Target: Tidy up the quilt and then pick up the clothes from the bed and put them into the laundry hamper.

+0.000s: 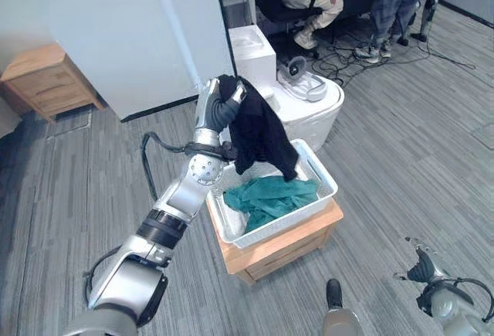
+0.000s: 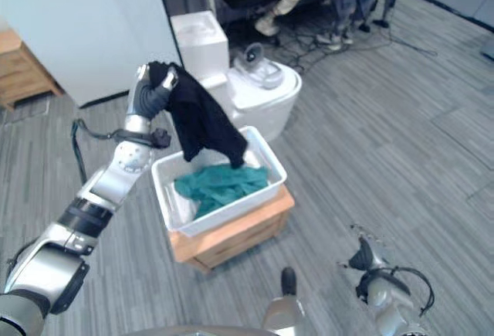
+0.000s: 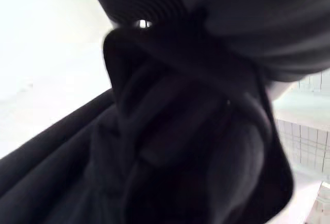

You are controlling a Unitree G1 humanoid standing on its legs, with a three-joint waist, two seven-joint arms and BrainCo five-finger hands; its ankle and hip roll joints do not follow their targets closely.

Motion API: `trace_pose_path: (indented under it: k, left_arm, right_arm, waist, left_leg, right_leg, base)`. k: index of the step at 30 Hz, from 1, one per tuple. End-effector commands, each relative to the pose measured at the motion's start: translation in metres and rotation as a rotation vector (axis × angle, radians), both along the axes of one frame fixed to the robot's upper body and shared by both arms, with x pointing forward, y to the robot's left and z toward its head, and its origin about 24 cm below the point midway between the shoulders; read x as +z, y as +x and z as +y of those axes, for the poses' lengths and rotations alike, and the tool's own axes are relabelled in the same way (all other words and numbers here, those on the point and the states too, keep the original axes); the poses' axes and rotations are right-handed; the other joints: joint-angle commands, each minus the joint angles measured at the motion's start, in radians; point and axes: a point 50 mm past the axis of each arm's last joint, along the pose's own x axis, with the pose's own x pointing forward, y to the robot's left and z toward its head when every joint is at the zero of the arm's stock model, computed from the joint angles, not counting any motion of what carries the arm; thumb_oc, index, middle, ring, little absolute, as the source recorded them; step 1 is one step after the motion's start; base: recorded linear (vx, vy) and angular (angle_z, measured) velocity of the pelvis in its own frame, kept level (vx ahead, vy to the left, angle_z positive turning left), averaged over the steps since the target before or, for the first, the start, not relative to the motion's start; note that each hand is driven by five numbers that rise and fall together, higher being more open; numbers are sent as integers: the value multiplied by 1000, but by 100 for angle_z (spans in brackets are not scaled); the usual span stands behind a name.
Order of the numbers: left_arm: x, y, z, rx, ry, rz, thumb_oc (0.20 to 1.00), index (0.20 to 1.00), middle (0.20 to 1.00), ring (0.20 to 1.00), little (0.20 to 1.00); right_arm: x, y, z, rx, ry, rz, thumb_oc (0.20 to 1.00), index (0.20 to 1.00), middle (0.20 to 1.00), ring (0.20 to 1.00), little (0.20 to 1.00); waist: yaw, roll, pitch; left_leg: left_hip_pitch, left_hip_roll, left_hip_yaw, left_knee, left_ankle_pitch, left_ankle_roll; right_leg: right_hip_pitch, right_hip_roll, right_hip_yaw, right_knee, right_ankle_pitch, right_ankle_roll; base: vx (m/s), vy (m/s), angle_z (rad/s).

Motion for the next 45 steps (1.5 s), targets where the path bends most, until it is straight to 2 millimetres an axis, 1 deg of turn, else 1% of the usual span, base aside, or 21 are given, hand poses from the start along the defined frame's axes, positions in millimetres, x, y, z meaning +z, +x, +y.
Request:
trace_pose_path:
  k: [1,4,8,13,17,18,19,22,25,27,30,33,34,35,36,37,38,42,43,44,45]
  left_arm:
    - [57,13,-7,10,-17,-186,200,200,200,200,200]
    - [55,15,-10,11,-18,-170,200,200,200,200,200]
    - [32,32,-5,107,-81,-43,200,200,200,200,200]
    - [-24,47,31,332,-65,213,200,200,200,200,200]
    - [-42,52,43,408,-41,309,200,200,200,200,200]
    - [-44,53,52,432,13,334,504,504,504,504,504]
    - [-46,53,57,437,44,348,1000,1000,1000,1000,1000]
    - [-51,52,62,433,58,371,1000,1000,1000,1000,1000]
    - [-74,43,54,380,-134,440,1000,1000,1000,1000,1000]
    - [-93,32,43,310,-325,492,1000,1000,1000,1000,1000]
    - [-98,6,32,154,-560,427,1000,1000,1000,1000,1000]
    - [-108,-37,59,182,-661,328,1000,1000,1000,1000,1000]
    - [-109,-38,59,183,-661,329,1000,1000,1000,1000,1000]
    - [-126,-59,80,237,-739,357,1000,1000,1000,1000,1000]
    - [-126,-59,81,238,-739,357,1000,1000,1000,1000,1000]
    - [-150,-80,100,294,-707,452,1000,1000,1000,1000,1000]
    - [-150,-80,101,294,-706,453,1000,1000,1000,1000,1000]
    - [-212,-133,139,490,-734,720,1000,1000,1000,1000,1000]
    - [-232,-150,145,552,-703,821,1000,1000,1000,1000,1000]
    - [-276,-192,149,701,-738,1047,1000,1000,1000,1000,1000]
    - [-276,-192,150,700,-738,1046,1000,1000,1000,1000,1000]
  right_arm:
    - [13,23,-1,-6,18,-84,1000,1000,1000,1000,1000]
    - [10,21,0,-13,24,-73,1000,1000,1000,1000,1000]
    - [10,27,5,-14,34,-91,1000,1000,1000,1000,1000]
    - [13,39,18,13,50,-129,1000,1000,1000,1000,1000]
    - [12,45,29,53,58,-134,1000,1000,1000,1000,1000]
    - [12,50,35,85,61,-135,1000,1000,1000,1000,1000]
    - [11,51,38,102,60,-128,1000,1000,1000,1000,1000]
    - [7,49,43,139,66,-100,1000,1000,1000,1000,1000]
    - [3,44,53,209,89,-54,1000,1000,1000,1000,1000]
    - [5,44,59,255,114,-44,1000,1000,1000,1000,1000]
    - [-1,40,60,257,135,-3,1000,1000,1000,1000,1000]
    - [-19,30,59,244,113,96,1000,1000,1000,1000,1000]
    - [-19,30,59,245,113,97,1000,1000,1000,1000,1000]
    - [-26,28,57,190,134,128,1000,1000,1000,1000,1000]
    - [-26,28,57,192,134,128,1000,1000,1000,1000,1000]
    - [-34,25,54,146,150,173,1000,1000,1000,1000,1000]
    - [-35,25,55,148,152,174,1000,1000,1000,1000,1000]
    - [-57,9,53,65,186,312,1000,1000,1000,1000,1000]
    - [-63,4,52,27,204,349,1000,1000,1000,1000,1000]
    - [-76,-10,52,-70,251,415,1000,1000,1000,1000,1000]
    - [-76,-10,52,-70,252,414,1000,1000,1000,1000,1000]
  waist:
    - [21,-38,53]
    - [18,-39,59]
    - [9,-46,105]
    - [8,-69,173]
    - [8,-83,211]
    - [8,-91,225]
    - [9,-93,228]
    - [12,-94,226]
    - [21,-92,213]
    - [28,-86,196]
    - [60,-65,140]
    - [121,-62,78]
    - [119,-64,76]
    - [151,-61,58]
    - [149,-63,57]
    - [174,-62,41]
    - [172,-63,40]
    - [214,-62,18]
    - [223,-63,16]
    - [234,-64,10]
    - [234,-65,9]
  left_leg:
    - [32,-31,-26,-2,-23,10]
    - [20,-32,-25,-2,-20,10]
    - [-26,-35,-25,-2,-6,10]
    - [-102,-36,-21,-2,20,10]
    - [-135,-28,-26,-2,33,6]
    - [-155,-26,-27,-2,43,4]
    - [-163,-23,-26,-2,44,1]
    - [-161,-17,-24,-2,41,-3]
    - [-142,-14,-20,-2,35,-3]
    - [-111,-15,-20,-2,25,-3]
    - [-50,-20,-34,-2,3,0]
    - [10,-28,-60,-2,-12,6]
    - [7,-29,-60,-2,-8,7]
    - [24,-31,-73,-2,-13,9]
    - [20,-32,-73,-2,-9,10]
    - [26,-36,-84,-2,-9,13]
    - [26,-36,-84,-2,-9,13]
    - [32,-43,-109,-2,-7,18]
    - [33,-46,-116,-2,-8,20]
    - [40,-52,-123,-2,-14,25]
    - [36,-53,-123,-2,-10,26]
  right_leg:
    - [73,-16,-44,1,-149,92]
    - [59,-18,-39,1,-145,92]
    - [3,-18,-24,4,-131,92]
    - [-83,-13,0,5,-105,93]
    - [-112,-13,0,7,-98,94]
    - [-132,-13,0,5,-88,94]
    - [-138,-14,-2,4,-85,94]
    - [-138,-11,-2,5,-90,94]
    - [-117,-15,-8,4,-95,94]
    - [-83,-22,-15,5,-102,94]
    - [1,-34,-41,6,-119,89]
    - [99,-36,-75,5,-147,82]
    - [97,-37,-75,4,-143,81]
    - [128,-37,-89,5,-152,79]
    - [125,-38,-90,3,-148,78]
    - [142,-39,-97,5,-150,75]
    - [143,-39,-98,4,-151,75]
    - [174,-45,-125,7,-150,72]
    - [182,-48,-131,8,-149,73]
    - [197,-52,-140,10,-151,74]
    - [193,-53,-140,10,-148,73]
  base:
    - [-34,-12,1]
    - [-38,-6,-3]
    - [-109,0,-1]
    - [-107,-3,-10]
    - [-80,-37,-7]
    - [-84,-35,0]
    - [-49,-22,0]
    - [0,0,0]
    - [0,0,0]
    - [58,15,-1]
    - [135,-6,13]
    - [137,-37,36]
    - [87,-7,28]
    - [26,4,31]
    - [65,21,34]
    - [18,14,25]
    - [35,25,19]
    - [26,42,17]
    - [52,93,19]
    - [32,79,11]
    - [39,76,19]
